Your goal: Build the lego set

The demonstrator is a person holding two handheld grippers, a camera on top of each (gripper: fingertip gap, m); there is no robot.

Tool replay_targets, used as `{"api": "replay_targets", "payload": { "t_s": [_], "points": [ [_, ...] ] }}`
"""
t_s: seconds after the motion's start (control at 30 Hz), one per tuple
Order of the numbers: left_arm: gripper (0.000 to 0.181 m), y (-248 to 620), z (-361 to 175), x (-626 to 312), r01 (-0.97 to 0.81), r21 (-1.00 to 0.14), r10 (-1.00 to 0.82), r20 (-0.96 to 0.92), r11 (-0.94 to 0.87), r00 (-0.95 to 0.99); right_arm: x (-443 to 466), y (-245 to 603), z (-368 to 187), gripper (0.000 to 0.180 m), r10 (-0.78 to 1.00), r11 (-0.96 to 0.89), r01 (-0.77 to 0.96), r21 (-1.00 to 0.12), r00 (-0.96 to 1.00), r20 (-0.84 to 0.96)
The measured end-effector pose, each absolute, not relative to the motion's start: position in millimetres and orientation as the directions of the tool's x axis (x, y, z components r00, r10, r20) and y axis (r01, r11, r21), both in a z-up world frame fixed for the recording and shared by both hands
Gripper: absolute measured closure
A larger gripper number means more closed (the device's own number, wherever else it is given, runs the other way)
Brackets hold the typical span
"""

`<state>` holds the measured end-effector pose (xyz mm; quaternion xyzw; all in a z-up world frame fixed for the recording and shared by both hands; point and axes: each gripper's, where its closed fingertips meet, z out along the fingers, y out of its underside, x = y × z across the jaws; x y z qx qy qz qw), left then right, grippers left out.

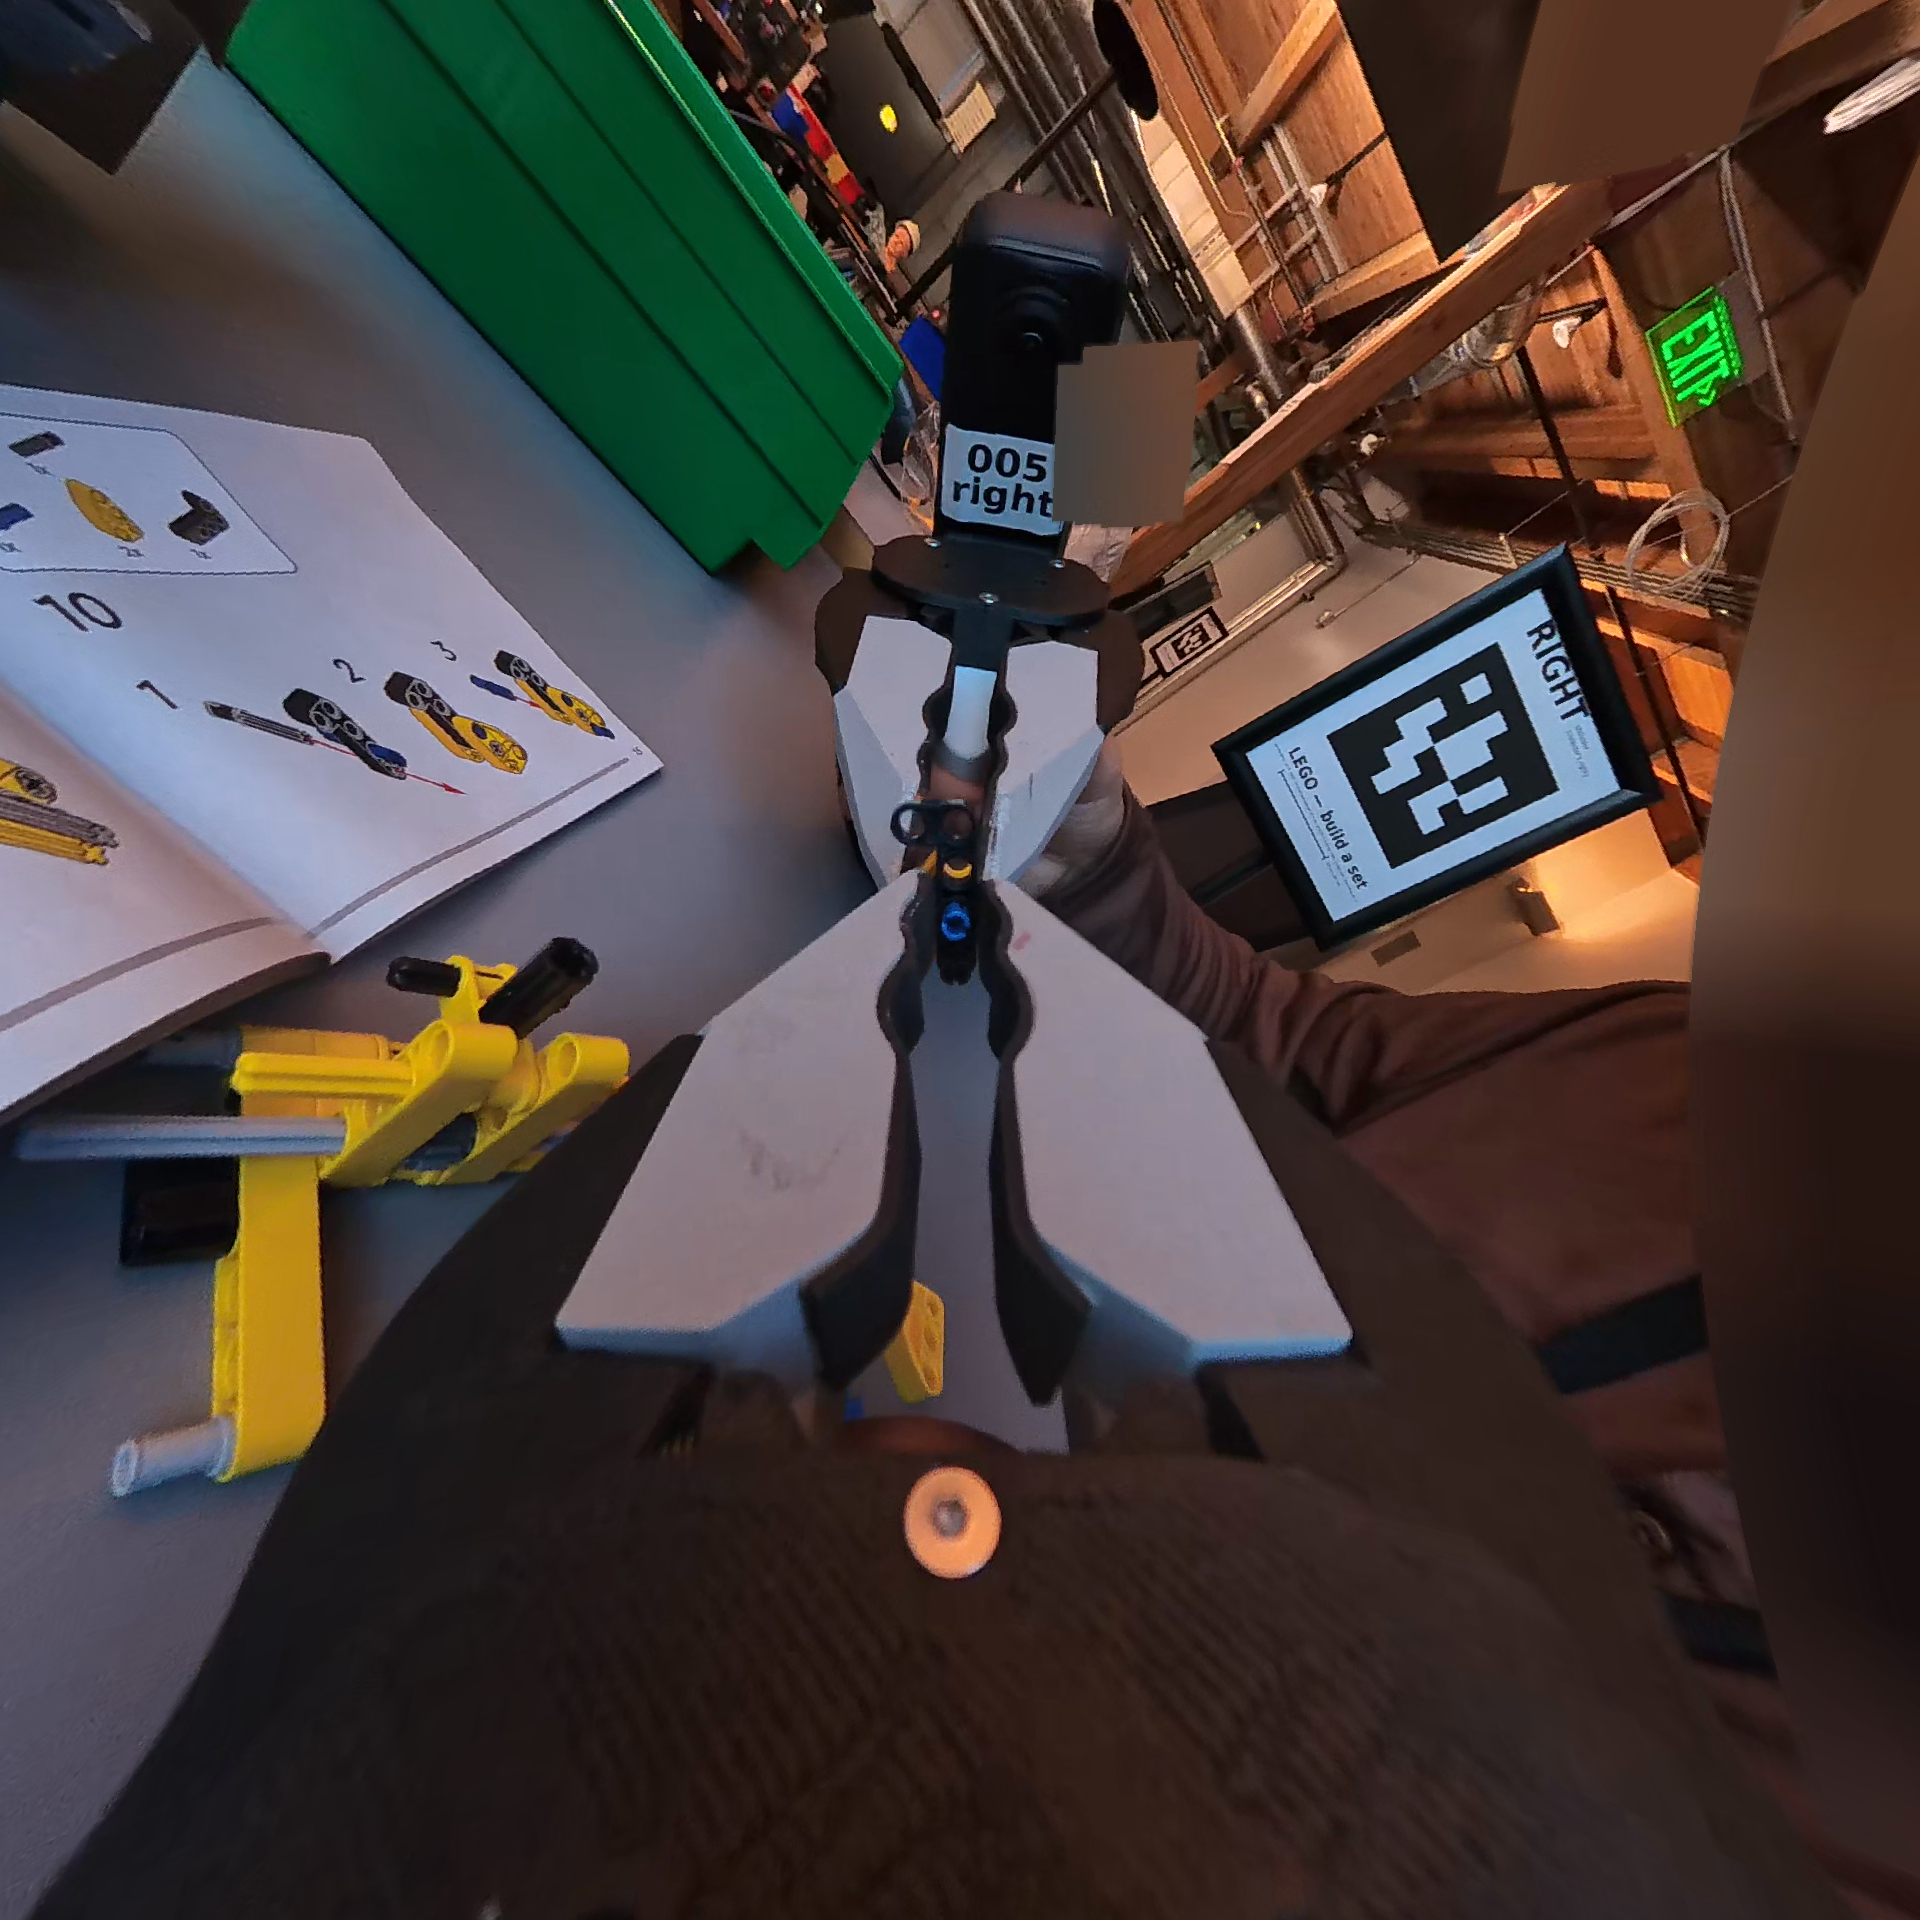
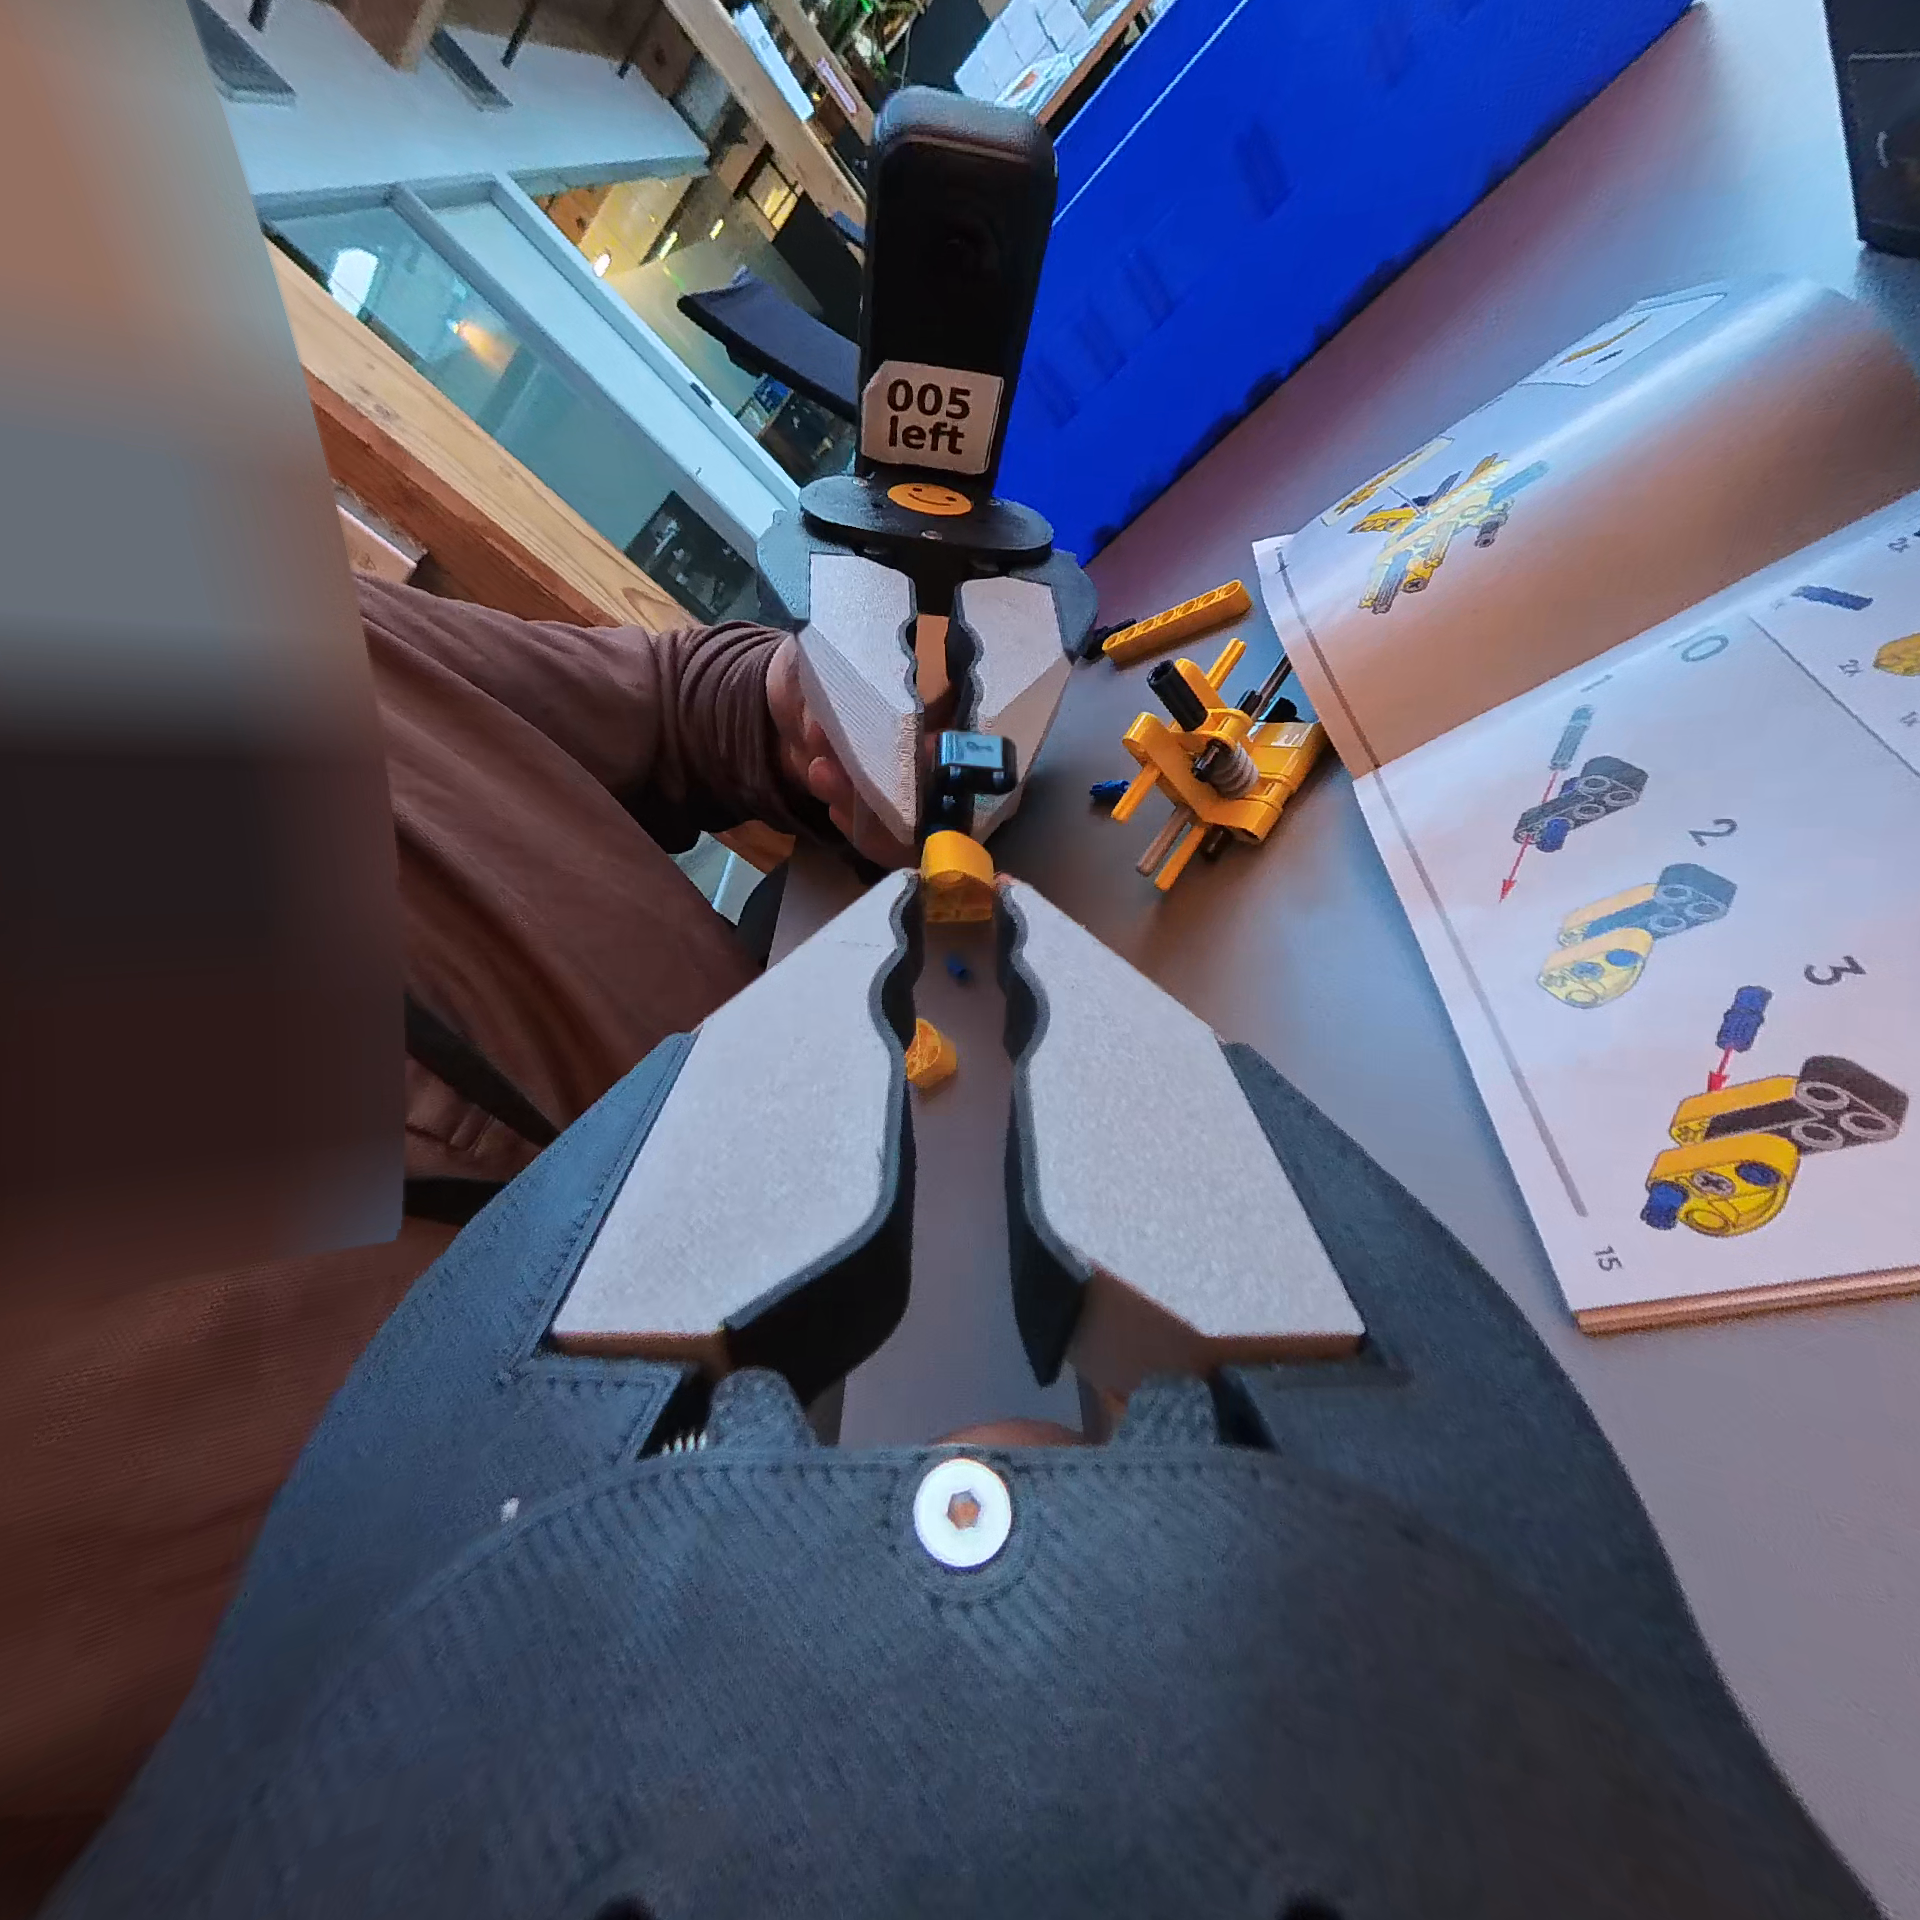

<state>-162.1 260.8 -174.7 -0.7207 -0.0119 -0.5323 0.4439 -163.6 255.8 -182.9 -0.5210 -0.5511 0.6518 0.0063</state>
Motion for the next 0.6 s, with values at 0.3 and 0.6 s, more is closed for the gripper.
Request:
{"api": "replay_targets", "payload": {
  "t_s": [0.3, 0.6],
  "points": [
    [0.176, 263.7, -171.7, -167.3, 0.521, -0.634, -0.451, 0.773, -0.572, 0.446, -169.2, 258.6, -180.1, 0.171, 0.634, -0.374, 0.542, -0.753, -0.443, -0.634],
    [0.176, 264.4, -170.4, -167.5, 0.516, -0.668, -0.458, 0.744, -0.536, 0.487, -170.4, 259.2, -178.7, 0.171, 0.715, -0.300, 0.515, -0.803, -0.436, -0.546]
  ]
}}
